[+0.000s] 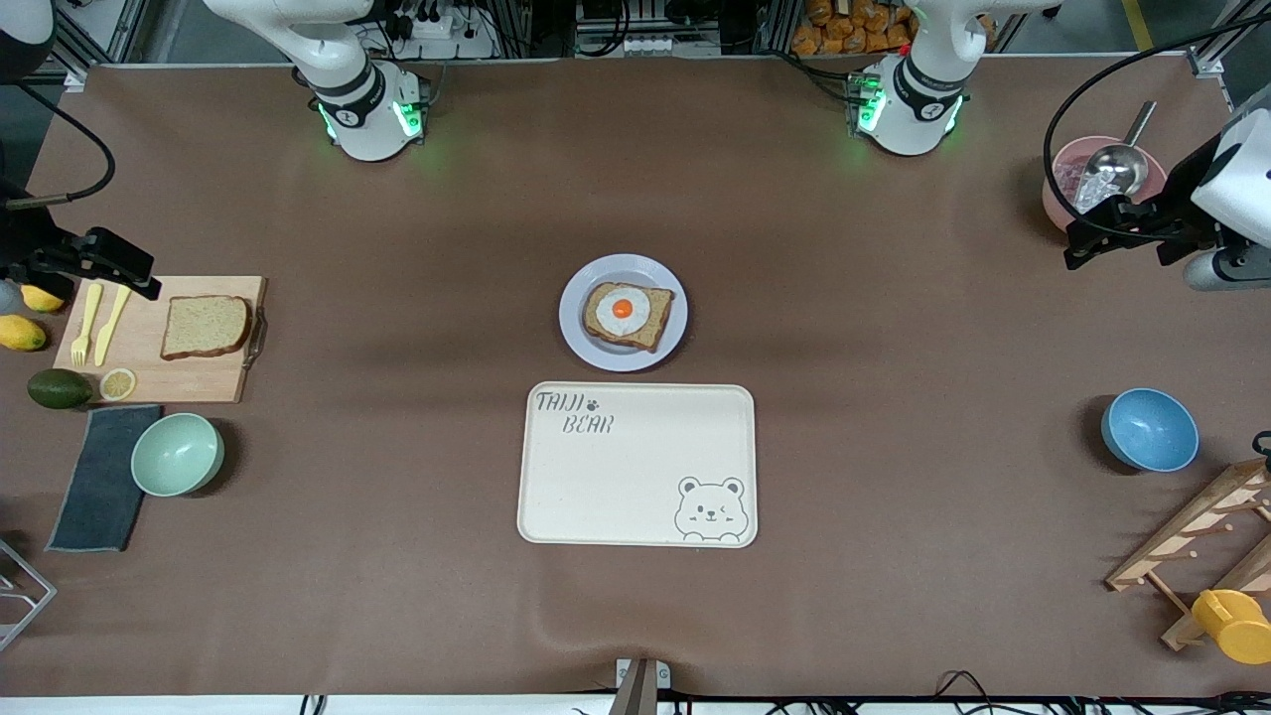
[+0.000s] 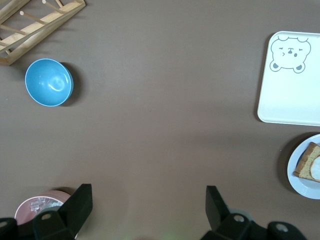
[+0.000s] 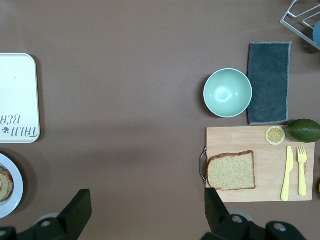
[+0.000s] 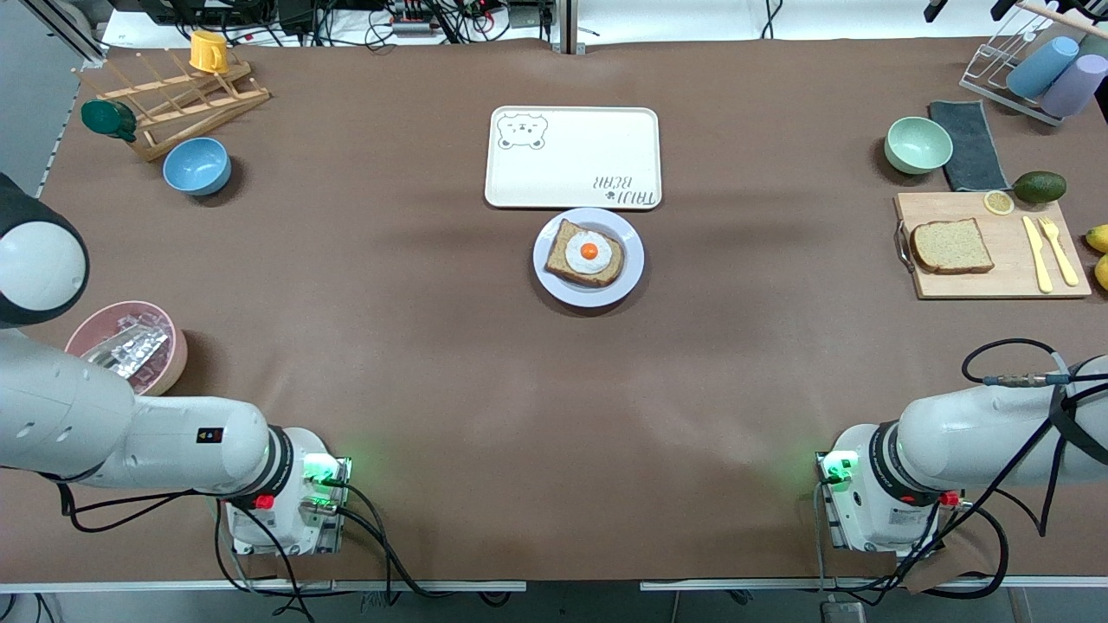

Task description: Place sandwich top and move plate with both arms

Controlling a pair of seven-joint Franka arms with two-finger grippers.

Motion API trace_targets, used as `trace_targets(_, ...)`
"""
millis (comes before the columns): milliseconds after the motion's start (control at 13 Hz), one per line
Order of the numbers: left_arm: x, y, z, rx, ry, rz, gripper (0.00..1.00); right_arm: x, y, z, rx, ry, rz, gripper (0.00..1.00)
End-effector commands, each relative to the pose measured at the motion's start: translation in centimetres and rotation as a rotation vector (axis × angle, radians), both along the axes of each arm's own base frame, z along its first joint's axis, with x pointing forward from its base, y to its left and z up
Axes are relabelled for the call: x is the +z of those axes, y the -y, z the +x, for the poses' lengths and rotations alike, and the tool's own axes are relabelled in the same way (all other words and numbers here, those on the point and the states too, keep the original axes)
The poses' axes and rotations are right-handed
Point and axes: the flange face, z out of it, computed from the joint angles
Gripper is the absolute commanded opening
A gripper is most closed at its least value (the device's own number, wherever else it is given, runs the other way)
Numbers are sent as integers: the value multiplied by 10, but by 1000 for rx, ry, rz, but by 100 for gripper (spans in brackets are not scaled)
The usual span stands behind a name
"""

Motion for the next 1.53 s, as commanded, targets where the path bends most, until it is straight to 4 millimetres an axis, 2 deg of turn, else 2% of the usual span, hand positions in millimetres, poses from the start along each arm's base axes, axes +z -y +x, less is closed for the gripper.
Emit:
trace_targets(0,7,-3,-5,-18,6,15,100,0,1,0,10,5,15,100)
trace_targets(1150,0,1,-4,-30,-8,5,100,-1,-1,0,11,2,16,100)
trace_targets(1457,-9,0,0,-28,-26,2,100,-3,-1,1,10,-1,16,100)
